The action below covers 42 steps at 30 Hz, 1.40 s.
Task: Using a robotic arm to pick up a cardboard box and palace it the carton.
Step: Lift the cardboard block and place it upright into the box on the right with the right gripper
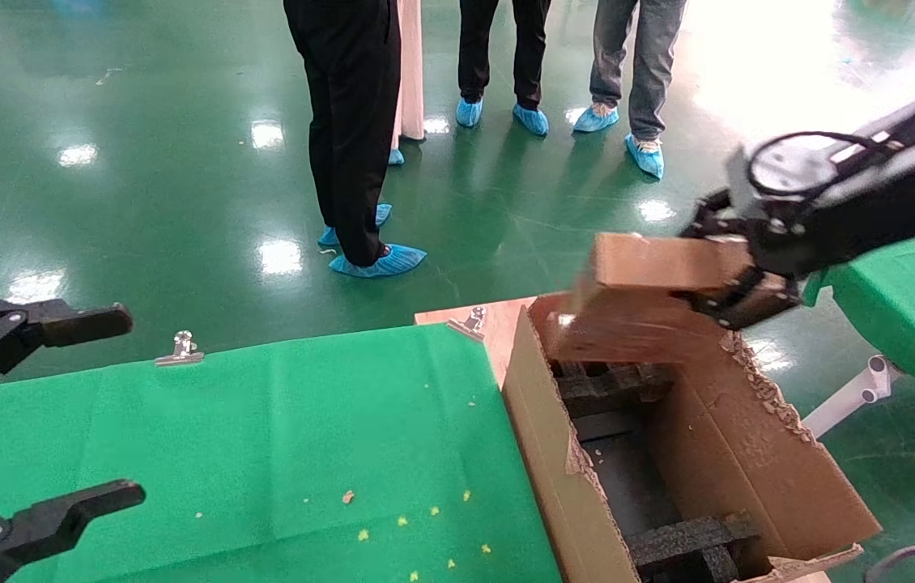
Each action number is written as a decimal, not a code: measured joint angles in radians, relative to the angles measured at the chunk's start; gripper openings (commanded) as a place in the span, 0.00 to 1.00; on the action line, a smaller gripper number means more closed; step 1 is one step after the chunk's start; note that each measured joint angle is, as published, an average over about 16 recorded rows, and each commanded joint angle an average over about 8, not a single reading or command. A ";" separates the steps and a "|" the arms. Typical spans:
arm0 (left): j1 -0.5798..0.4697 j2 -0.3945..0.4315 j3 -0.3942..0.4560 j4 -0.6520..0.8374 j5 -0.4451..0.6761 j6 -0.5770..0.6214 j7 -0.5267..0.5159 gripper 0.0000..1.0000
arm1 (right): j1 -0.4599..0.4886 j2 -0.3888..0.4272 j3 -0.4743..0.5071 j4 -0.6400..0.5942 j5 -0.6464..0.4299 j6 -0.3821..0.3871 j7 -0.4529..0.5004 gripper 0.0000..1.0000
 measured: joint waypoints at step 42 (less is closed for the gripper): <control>0.000 0.000 0.000 0.000 -0.001 0.000 0.000 1.00 | -0.190 0.087 -0.129 -0.204 0.092 0.203 0.478 0.00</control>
